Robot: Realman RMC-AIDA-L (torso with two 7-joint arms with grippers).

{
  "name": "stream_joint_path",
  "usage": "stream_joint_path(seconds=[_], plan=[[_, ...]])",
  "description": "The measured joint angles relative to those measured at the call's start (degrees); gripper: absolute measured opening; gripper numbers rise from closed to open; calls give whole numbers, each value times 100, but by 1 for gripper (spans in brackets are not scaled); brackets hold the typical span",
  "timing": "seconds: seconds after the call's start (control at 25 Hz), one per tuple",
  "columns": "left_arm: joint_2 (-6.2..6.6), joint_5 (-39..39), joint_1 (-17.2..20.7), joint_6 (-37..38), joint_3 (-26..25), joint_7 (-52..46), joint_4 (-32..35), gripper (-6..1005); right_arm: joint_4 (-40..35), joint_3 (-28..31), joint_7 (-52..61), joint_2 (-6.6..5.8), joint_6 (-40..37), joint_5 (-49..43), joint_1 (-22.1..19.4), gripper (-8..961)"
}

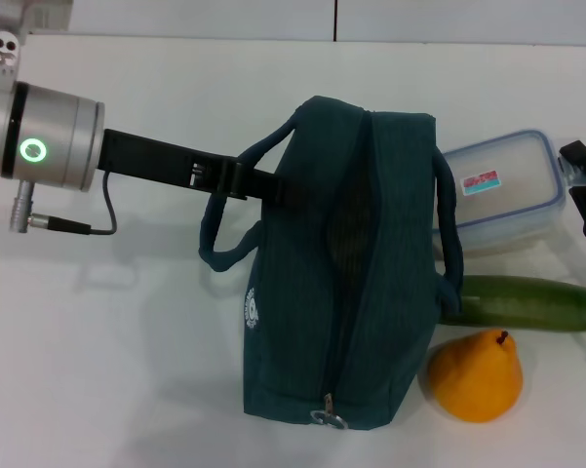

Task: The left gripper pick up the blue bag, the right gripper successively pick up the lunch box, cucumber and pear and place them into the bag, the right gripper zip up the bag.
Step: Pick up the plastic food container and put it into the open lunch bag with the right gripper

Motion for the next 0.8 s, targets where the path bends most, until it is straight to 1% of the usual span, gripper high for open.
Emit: stream_joint_path(seconds=[0.16,0.48,0.8], plan=[[0,-3,0,-20,0,18,-22,46,2,-1,79,0,-93,-4,-29,97],[0,-8,16,-85,0,82,-45,46,-30,-2,268,0,-515,3,-91,97],[8,-9,55,-169,0,97,-45,46,-42,-2,349,0,-569,3,-179,97]])
